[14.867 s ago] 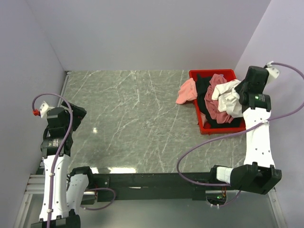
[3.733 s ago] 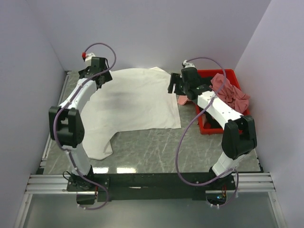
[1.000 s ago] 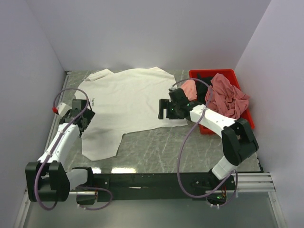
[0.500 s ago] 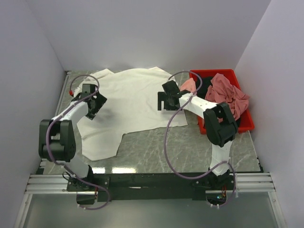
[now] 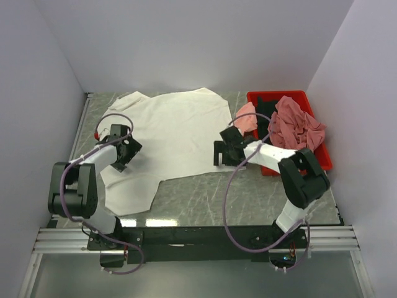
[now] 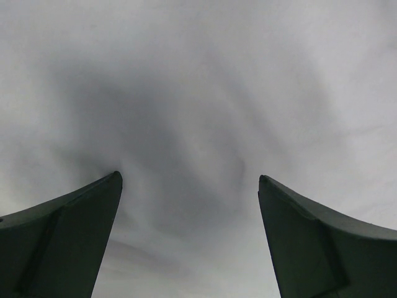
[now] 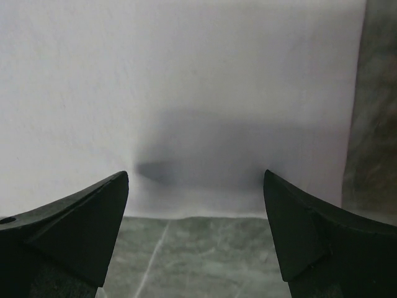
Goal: Fold and stack the t-shirts
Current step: Flatten the tshirt out
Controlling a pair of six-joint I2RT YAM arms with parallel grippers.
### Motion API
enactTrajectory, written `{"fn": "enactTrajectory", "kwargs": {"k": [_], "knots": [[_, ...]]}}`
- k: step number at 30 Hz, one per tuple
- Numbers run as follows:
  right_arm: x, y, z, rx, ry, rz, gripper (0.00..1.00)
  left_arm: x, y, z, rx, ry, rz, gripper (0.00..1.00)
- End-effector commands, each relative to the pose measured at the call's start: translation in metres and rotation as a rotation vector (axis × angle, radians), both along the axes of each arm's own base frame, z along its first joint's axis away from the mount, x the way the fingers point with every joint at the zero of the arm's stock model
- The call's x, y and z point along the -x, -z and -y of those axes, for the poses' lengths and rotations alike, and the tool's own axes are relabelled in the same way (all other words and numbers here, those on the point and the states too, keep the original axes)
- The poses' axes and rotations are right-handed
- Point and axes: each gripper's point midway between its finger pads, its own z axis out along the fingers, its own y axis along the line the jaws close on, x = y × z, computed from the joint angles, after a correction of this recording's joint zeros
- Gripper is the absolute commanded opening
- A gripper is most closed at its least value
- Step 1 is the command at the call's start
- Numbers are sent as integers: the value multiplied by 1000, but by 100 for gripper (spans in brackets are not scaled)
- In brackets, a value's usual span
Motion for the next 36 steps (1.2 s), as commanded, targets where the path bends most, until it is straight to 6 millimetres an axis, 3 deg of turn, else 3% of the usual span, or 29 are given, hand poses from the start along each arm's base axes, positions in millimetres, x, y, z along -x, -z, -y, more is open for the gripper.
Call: {"fn": "enactTrajectory", "kwargs": {"k": [1, 9, 12, 15, 18, 20, 21, 24, 25, 27, 29, 30, 31, 36], "knots": [[62, 12, 3, -6, -18, -100, 96, 71, 26, -13, -45, -54, -170, 99], [150, 22, -9, -74, -54, -201, 96, 123, 27, -19, -45, -129, -212, 99], [188, 16, -24, -127, -131, -246, 96, 118, 11, -26, -71, -157, -174, 100], [208, 0, -32, -161, -183, -251, 96, 111, -7, -27, -76, -150, -137, 99], [207, -26, -37, -206, -223, -192, 96, 97, -32, -29, -86, -146, -63, 99], [187, -52, -39, -208, -235, -82, 98, 82, -56, -31, -97, -144, 4, 100], [162, -73, -40, -190, -199, 20, 99, 69, -73, -30, -95, -140, 52, 99], [118, -101, -32, -170, -131, 113, 100, 44, -97, -26, -88, -99, 128, 99], [93, -118, -37, -221, -99, 148, 100, 28, -109, -22, -72, -83, 172, 100], [56, -136, -45, -265, -78, 210, 100, 8, -116, -19, -69, -58, 194, 99], [23, -146, -39, -239, -40, 264, 100, -11, -121, -15, -61, -37, 216, 99], [4, -166, -45, -251, -36, 320, 100, -25, -118, -12, -56, -24, 207, 99], [-14, -157, -47, -225, -23, 309, 100, -34, -117, -11, -58, -18, 204, 99], [-103, -148, -64, -170, -20, 311, 100, -93, -99, 0, -34, 40, 160, 100]]}}
